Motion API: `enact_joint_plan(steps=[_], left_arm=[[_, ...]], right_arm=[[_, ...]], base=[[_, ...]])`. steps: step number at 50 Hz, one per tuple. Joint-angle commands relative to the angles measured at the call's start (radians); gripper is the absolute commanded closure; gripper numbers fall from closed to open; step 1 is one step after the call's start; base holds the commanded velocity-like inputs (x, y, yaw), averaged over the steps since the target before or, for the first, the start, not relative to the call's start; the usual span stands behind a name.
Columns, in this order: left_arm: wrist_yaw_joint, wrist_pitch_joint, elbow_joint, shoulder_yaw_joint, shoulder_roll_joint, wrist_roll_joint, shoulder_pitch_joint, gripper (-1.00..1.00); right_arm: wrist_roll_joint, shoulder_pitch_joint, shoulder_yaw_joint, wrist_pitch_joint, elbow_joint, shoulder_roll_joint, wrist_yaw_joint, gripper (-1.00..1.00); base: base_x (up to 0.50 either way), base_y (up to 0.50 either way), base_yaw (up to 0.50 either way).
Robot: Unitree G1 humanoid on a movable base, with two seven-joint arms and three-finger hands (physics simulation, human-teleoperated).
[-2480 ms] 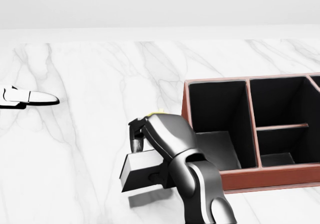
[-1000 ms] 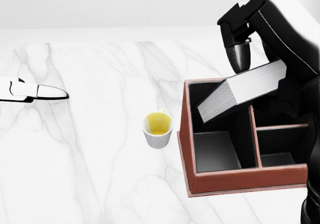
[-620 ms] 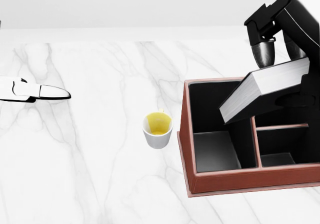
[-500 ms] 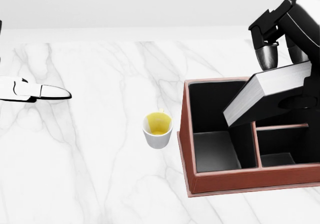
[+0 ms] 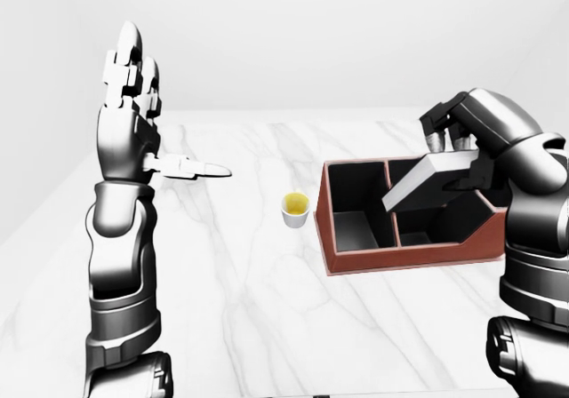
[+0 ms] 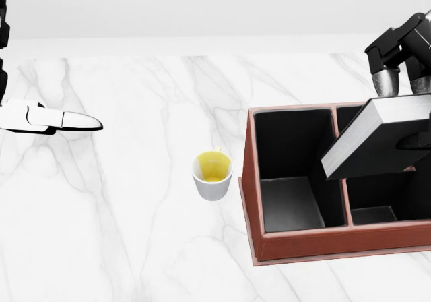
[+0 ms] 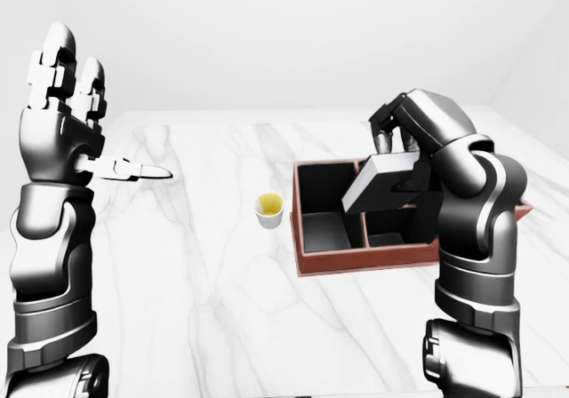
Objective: Pick up the book and place it in the caddy.
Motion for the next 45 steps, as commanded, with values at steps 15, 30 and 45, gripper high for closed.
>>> enact_joint_plan(steps=[15, 30, 45], left_arm=[[0.003, 0.0, 0.022, -0.01, -0.012, 0.019, 0.001, -1.0], [0.007, 0.0, 0.026, -0.015, -0.019, 0.026, 0.003, -1.0], [0.007, 0.0, 0.026, -0.008, -0.02, 0.025, 0.023, -1.0]], right_arm=[[0.016, -0.053, -0.032, -0.173, 0.189, -0.11, -0.111, 1.0], [-0.008, -0.03, -0.027, -0.173, 0.309, -0.121, -0.172, 1.0], [-0.071, 0.009, -0.013, -0.173, 0.407, -0.104, -0.262, 1.0]], base=[[0.0, 0.0, 0.0], [0.0, 0.0, 0.0], [0.0, 0.0, 0.0]])
